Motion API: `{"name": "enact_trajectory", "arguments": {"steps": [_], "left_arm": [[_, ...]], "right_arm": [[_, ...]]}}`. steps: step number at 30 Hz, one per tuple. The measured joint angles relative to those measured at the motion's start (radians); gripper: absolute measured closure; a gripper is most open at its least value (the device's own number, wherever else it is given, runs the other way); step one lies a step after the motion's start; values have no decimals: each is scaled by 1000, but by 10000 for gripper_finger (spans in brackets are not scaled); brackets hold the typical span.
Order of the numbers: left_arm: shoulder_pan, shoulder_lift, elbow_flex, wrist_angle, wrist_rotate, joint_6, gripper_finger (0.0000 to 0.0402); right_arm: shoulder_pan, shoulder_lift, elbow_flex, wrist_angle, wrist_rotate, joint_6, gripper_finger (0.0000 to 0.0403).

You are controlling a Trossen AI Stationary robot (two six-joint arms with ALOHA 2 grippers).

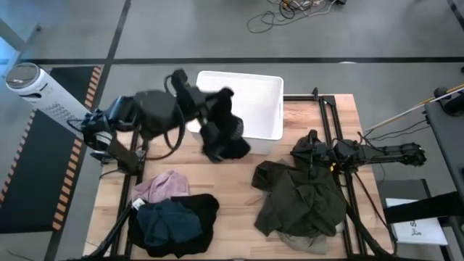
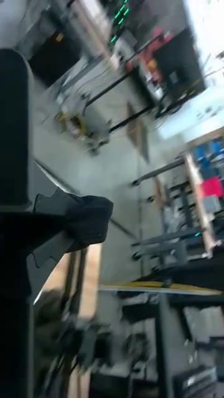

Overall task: Sort clothes
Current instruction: Put the black underwear into the laundry bin, then put the blue underwear into the laundry bin

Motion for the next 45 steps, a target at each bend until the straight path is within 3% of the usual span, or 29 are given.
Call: {"name": "enact_trajectory", "arguments": {"steps": [8, 18, 26, 36, 45], "left_arm": [[216, -1, 0, 190, 212, 133, 401], [482, 34, -16, 185, 519, 26, 401], [513, 89, -113, 60, 546, 7, 393], [499, 110, -220, -63, 594, -18, 283], [393, 87, -120, -315, 595, -82, 170]], "right_arm": [[0, 0, 0, 0, 0, 0, 403], [0, 0, 0, 0, 0, 0, 403], [0, 0, 0, 0, 0, 0, 403], [0, 0, 0, 0, 0, 0, 403], [0, 0, 0, 0, 0, 0, 403]]}}
